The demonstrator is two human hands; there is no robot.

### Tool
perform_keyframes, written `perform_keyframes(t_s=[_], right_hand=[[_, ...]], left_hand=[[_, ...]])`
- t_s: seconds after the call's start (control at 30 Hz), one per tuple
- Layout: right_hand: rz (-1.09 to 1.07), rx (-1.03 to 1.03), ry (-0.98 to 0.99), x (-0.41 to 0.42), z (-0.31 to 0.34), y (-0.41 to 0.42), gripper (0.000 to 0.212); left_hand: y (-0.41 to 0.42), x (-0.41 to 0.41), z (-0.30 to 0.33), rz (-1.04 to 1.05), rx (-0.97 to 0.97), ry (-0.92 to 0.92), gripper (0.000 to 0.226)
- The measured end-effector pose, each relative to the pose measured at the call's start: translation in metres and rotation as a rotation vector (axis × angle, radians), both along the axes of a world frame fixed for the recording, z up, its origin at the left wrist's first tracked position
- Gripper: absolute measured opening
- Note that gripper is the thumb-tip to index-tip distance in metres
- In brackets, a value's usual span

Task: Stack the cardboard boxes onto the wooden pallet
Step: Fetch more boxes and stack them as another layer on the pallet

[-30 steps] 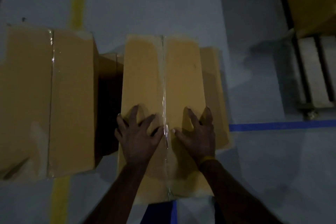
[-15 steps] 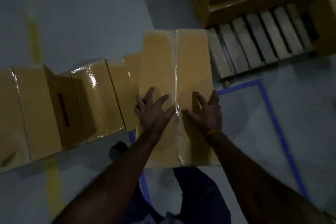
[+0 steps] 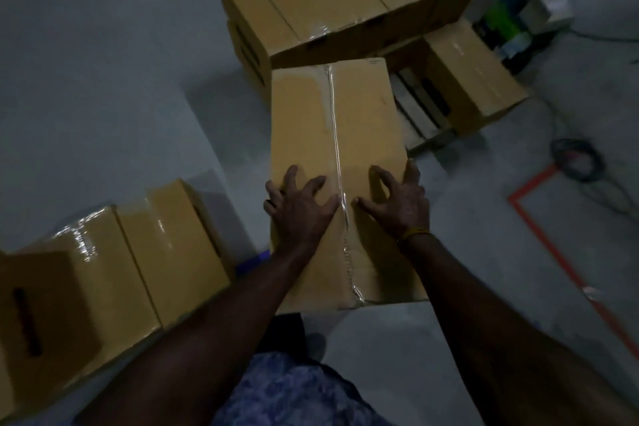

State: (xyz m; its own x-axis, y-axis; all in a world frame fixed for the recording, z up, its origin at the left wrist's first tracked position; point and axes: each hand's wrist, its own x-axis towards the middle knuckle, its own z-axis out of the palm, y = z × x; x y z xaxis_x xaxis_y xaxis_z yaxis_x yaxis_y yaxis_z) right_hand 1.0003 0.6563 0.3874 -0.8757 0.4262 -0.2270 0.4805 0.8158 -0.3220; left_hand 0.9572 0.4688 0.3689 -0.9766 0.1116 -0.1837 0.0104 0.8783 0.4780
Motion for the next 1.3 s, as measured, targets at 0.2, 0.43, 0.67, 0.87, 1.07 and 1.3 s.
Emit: perform_keyframes(t_s=[0.2, 0.43, 0.67, 0.87, 1.07, 1.3], right_hand=[[-0.026, 0.013, -0.013, -0.045, -0.012, 0.081, 0.081], [-0.016, 0.010, -0.109, -0.129, -0.058, 0.167, 0.082], [-0.017, -0.010, -0.142, -0.191, -0.065, 0.237, 0.081], [0.007, -0.055, -0.170, -0.228, -0.093, 0.301, 0.086], [0.039, -0.120, -0.159, -0.262, -0.149, 0.403, 0.086], [0.188, -0.180, -0.140, -0.330, -0.249, 0.568, 0.084]], left_hand=[[0.083, -0.051, -0.019, -0.021, 0.020, -0.019, 0.058], [0.170, -0.131, -0.066, -0.006, -0.014, -0.091, 0.056], [0.240, -0.190, -0.081, -0.010, -0.014, -0.106, 0.056], [0.301, -0.224, -0.107, 0.005, -0.041, -0.118, 0.057], [0.401, -0.251, -0.154, 0.061, -0.083, -0.133, 0.056], [0.564, -0.287, -0.248, 0.239, -0.124, -0.127, 0.063]])
